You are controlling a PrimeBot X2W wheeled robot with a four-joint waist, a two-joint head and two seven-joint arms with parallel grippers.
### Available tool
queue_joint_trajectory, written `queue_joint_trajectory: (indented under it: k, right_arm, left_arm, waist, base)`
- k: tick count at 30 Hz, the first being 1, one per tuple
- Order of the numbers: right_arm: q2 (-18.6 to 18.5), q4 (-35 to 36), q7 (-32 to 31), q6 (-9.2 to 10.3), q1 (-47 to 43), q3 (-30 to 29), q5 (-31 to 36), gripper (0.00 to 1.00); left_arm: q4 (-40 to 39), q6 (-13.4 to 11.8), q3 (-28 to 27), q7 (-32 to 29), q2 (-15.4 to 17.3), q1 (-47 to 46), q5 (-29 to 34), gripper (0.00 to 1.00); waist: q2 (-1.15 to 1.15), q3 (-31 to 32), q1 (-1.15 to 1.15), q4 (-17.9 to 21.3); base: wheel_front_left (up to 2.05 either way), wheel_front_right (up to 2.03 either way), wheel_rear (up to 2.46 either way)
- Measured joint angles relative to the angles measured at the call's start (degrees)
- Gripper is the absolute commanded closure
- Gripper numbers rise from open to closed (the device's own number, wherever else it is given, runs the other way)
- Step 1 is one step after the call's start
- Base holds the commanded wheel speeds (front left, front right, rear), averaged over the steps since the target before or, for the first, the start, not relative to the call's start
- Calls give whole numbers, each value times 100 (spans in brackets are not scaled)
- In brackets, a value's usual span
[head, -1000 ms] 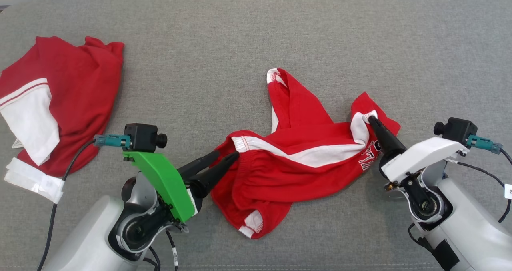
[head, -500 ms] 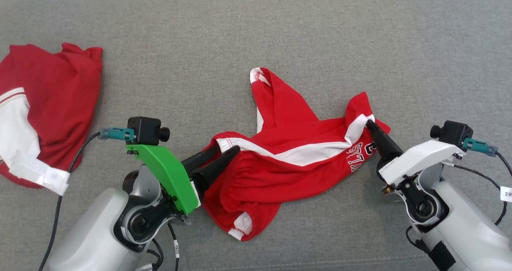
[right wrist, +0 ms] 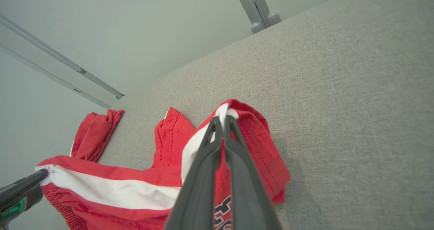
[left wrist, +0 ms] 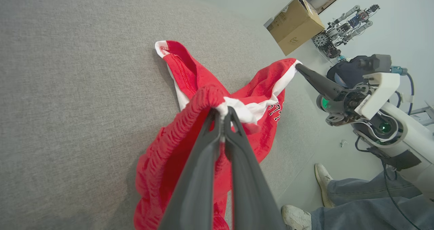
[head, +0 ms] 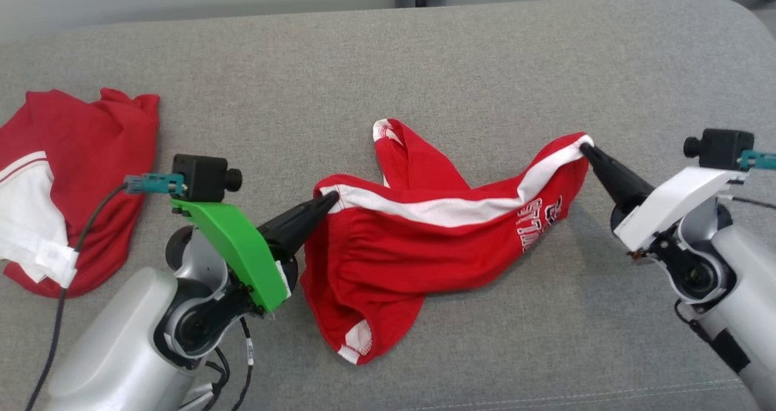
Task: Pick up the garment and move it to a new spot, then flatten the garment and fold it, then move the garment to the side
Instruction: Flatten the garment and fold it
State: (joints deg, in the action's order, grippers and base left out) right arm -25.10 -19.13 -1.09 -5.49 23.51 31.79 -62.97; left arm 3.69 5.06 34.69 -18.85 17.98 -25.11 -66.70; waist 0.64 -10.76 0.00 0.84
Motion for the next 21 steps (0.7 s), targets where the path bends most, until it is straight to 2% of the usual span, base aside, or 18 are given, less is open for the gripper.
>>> queue_joint_trajectory:
  k: [4,8,14,21]
  right_arm:
    - [-546,326,-561,-4,61,-62,-179,100]
    - [-860,766,-1005,-4,-112,-149,-553,100]
    - [-1095,1464,-1158,-4,-742,-322,-978,100]
    - [-1412,2913,-834,-4,-1066,-1103,-1401,100]
  left_arm:
    - [-388,4,-274,82,257,-8,-10,100]
    - [-847,-4,-560,147,471,43,-97,100]
    - [-1436,4,-667,142,776,450,-276,100]
    - [-2438,4,-1066,116,1416,898,-468,100]
  waist:
    - [0,196,0,34]
    - [0,368,0,83]
    - [0,510,-1,196]
    - [0,708,-1,426]
  base:
    - [0,0,0]
    - [0,0,0]
    - [0,0,0]
    - [0,0,0]
